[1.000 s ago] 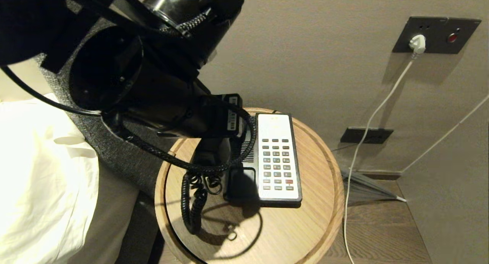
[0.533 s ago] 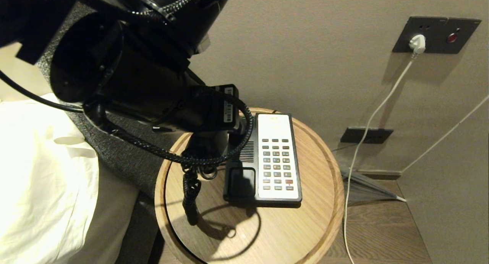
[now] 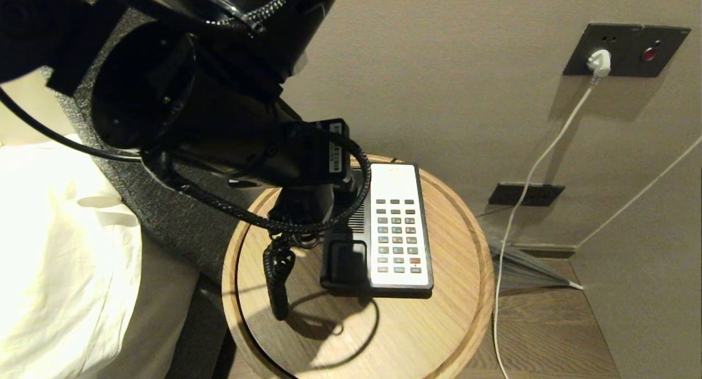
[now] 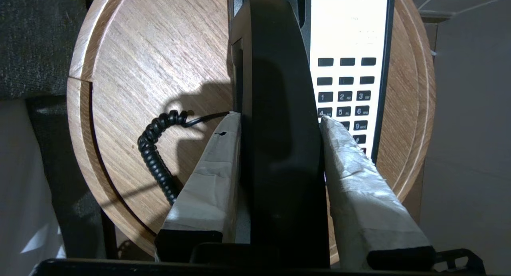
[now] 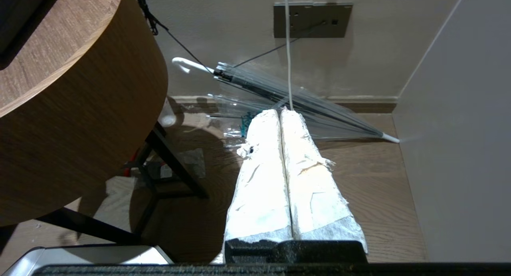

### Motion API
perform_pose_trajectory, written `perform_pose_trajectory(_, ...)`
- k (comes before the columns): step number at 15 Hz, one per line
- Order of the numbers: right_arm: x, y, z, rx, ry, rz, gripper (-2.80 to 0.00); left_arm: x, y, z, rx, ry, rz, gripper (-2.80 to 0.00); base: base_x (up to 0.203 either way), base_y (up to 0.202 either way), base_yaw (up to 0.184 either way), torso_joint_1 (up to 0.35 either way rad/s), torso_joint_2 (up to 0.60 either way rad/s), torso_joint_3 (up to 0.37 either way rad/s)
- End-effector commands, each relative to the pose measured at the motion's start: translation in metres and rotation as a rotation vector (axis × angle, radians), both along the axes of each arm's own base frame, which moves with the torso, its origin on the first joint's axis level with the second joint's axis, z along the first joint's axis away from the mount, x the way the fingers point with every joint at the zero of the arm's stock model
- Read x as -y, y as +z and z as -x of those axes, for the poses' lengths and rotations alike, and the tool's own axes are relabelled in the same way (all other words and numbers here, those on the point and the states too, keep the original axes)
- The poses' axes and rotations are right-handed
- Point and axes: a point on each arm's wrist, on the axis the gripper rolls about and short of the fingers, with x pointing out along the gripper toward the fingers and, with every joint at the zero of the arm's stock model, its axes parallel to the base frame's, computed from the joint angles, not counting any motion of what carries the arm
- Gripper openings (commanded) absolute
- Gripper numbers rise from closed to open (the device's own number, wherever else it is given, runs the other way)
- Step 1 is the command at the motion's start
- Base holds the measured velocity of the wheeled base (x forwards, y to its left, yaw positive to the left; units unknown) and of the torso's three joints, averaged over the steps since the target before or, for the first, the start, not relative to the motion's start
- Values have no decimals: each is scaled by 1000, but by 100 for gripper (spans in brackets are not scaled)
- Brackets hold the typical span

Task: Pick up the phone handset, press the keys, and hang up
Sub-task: Pick up the desk phone handset

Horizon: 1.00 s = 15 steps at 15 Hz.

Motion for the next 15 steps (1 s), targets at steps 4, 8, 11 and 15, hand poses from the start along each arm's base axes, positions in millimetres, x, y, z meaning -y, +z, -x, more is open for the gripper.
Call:
perform_pose_trajectory(4,0,0,0,-1,1,1,-280,2,2,-2,21,5,23,-280,0,0,0,0,0,0)
perform_pose_trajectory(8,0,0,0,-1,1,0,-280,-1,5,-1,27,9,33,-280,0,0,0,0,0,0)
perform_pose_trajectory(11,0,0,0,-1,-1,0,-280,2,5,-4,40,7,43,-280,0,0,0,0,0,0)
perform_pose_trajectory(15,0,0,0,-1,1,0,-280,4,6,-6,53,5,55,-280,0,0,0,0,0,0)
